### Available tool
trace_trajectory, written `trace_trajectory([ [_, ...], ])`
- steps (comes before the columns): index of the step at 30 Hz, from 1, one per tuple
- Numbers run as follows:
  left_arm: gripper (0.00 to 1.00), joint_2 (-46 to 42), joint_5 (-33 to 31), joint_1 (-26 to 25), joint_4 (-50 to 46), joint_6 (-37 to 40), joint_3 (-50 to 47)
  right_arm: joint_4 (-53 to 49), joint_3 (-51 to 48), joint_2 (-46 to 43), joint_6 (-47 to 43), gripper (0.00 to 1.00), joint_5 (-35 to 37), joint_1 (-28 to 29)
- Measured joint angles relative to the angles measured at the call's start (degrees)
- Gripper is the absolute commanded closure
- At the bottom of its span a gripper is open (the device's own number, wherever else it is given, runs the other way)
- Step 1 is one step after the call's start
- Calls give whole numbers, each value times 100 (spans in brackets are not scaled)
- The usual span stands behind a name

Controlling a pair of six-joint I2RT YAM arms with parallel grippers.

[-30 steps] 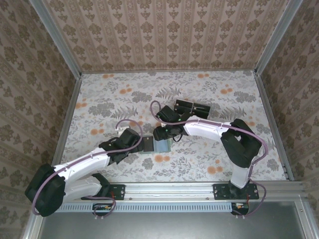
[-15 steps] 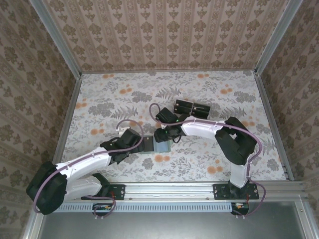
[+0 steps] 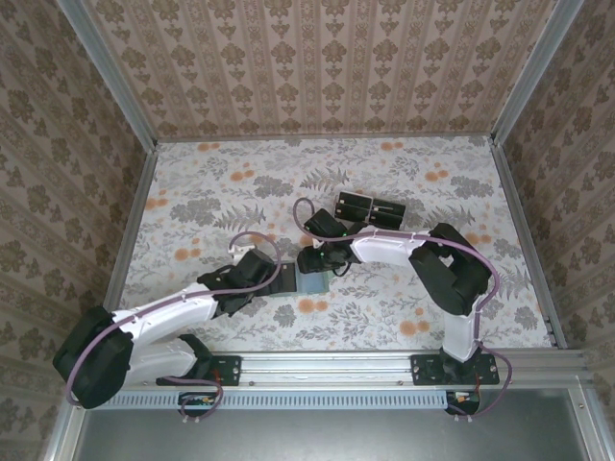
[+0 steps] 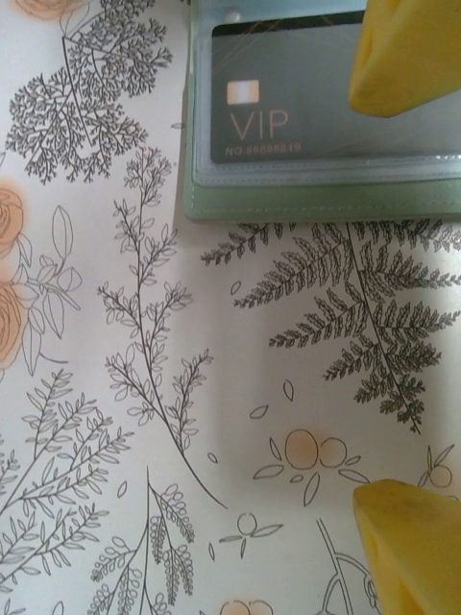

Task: Put the credit cards into the card holder
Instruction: Flip over the card slot on the card holder.

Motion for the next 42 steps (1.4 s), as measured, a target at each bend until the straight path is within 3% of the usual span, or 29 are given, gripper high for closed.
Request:
trace_trajectory([
  [16,0,369,-13,-625,535,0,0,1373,-614,-70,1123,51,-721,-184],
  [33,0,1147,-186,-994,1040,87,249,1685,-748,-79,1362,51,-870,-225],
  [42,0,1589,-597,-1060,997,81,385,1685,-750,-87,1419,50,-911,-243],
])
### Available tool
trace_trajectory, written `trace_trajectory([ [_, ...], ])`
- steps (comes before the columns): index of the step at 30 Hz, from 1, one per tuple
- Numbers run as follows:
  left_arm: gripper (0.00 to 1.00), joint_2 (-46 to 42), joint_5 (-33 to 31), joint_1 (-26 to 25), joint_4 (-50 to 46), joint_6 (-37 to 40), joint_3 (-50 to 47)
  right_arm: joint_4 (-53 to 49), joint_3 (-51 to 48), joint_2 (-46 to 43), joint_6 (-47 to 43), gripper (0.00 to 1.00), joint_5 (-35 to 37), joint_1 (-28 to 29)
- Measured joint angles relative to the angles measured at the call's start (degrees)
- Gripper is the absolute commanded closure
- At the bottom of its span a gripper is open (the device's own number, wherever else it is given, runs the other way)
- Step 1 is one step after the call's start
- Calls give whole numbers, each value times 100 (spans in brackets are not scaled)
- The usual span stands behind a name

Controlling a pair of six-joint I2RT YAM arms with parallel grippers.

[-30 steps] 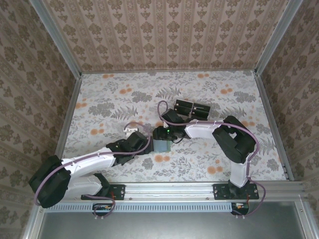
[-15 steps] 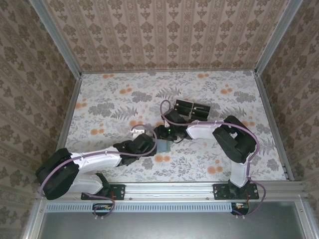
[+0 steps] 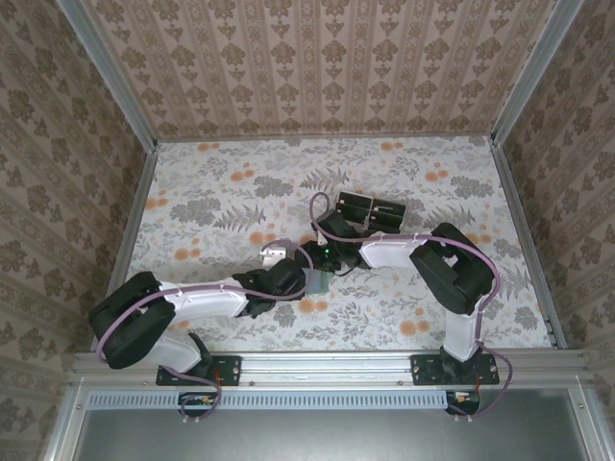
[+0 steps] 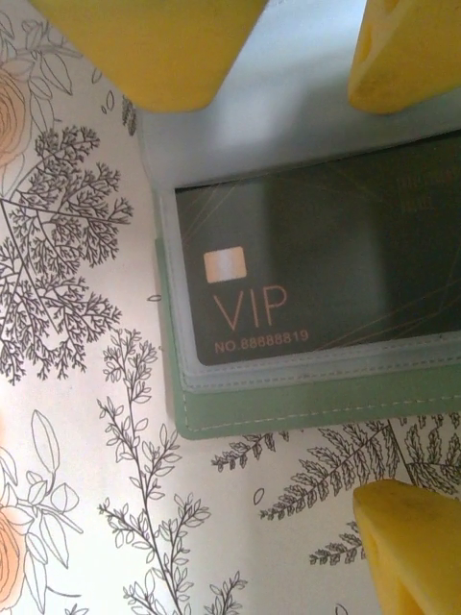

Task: Put the credit cards into the card holder
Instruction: Flip over the card slot on the card holder.

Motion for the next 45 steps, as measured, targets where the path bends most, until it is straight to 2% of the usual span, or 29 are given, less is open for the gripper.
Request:
trace_trajectory([
  [14,0,13,-275,-50,-87,-258,-42,-396,-389,-717,-2,49,76,-33],
  [45,0,13,-293,-57,-4,-343,-107,-319,-538,-743,212,49,94,63],
])
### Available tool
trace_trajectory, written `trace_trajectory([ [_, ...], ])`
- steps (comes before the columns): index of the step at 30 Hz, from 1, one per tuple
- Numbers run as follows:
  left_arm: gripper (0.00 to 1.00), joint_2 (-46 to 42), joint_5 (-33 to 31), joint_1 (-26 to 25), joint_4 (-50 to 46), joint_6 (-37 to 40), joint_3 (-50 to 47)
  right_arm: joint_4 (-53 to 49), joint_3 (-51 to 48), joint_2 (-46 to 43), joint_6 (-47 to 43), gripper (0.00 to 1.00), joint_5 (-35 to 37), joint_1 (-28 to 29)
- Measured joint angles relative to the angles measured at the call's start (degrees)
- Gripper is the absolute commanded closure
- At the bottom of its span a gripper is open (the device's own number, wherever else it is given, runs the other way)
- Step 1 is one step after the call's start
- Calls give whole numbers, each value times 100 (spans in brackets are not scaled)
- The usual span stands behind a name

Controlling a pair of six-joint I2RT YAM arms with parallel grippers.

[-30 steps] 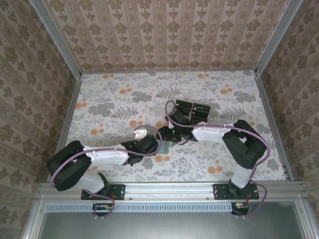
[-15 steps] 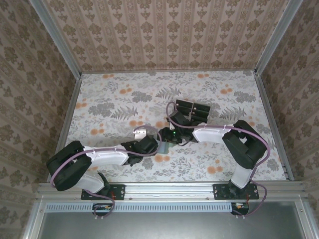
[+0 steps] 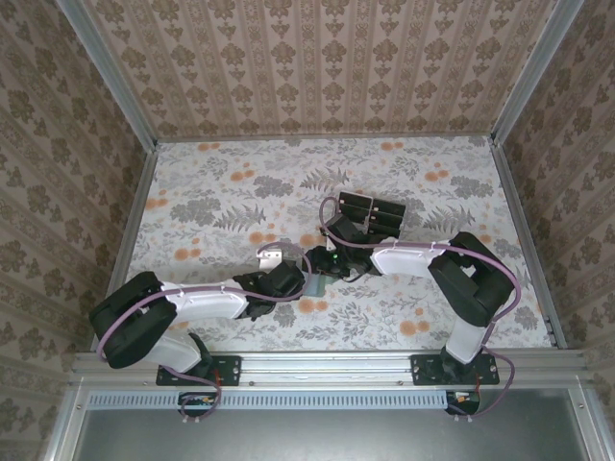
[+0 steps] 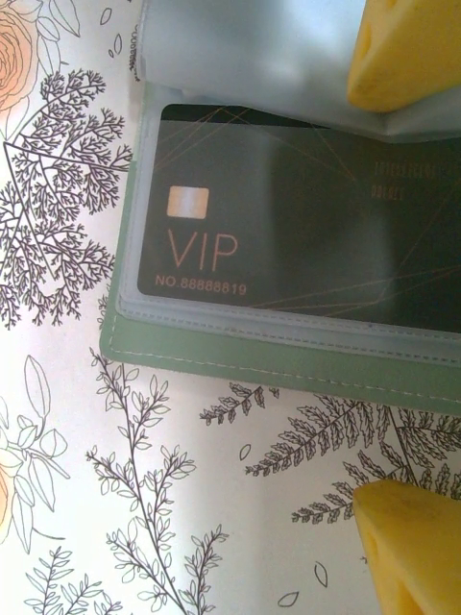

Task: Put the credit cards into the card holder
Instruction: Flip over the card slot on the card holder.

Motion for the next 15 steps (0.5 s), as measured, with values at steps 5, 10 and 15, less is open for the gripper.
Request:
trace_trajectory([
  [5,0,0,-2,0,4,0,-4,2,2,-9,0,49,2,59],
  [10,0,0,-2,0,44,0,-24,11,17,-7,0,49,0,76],
  [15,0,0,-2,0,46,0,-28,109,33,85,20,49,-2,76],
])
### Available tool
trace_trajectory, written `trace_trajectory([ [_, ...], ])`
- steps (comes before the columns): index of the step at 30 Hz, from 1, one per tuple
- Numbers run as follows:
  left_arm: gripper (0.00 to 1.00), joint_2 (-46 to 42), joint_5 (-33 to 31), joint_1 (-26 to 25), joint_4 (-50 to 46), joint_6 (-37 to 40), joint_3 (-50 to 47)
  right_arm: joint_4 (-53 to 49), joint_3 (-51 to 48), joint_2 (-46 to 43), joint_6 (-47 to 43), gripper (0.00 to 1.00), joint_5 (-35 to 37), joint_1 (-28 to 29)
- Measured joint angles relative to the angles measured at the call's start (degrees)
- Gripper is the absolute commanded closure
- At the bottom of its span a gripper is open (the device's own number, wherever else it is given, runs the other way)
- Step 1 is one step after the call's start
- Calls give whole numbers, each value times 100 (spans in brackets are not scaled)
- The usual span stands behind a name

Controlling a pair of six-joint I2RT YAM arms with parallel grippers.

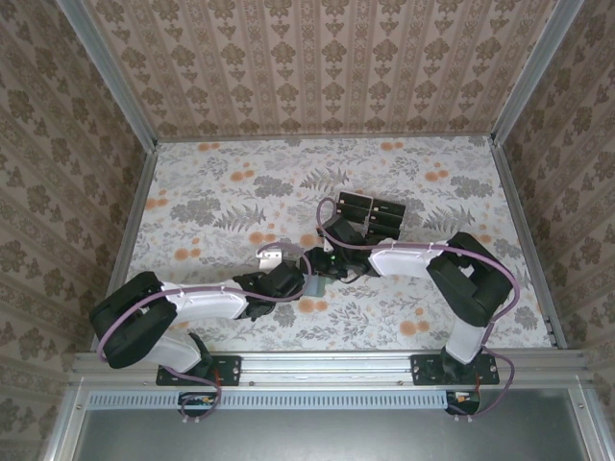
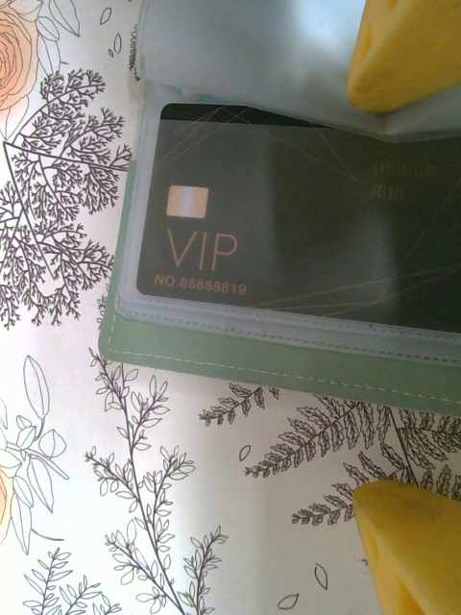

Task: Put the credit cards into the card holder
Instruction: Flip over the card slot on the card holder.

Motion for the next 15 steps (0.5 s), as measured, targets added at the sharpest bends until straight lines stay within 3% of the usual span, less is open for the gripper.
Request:
trace_trajectory([
  [15,0,-9,0,0,2,-2,-4,422,9,236,306,48,-59,0],
])
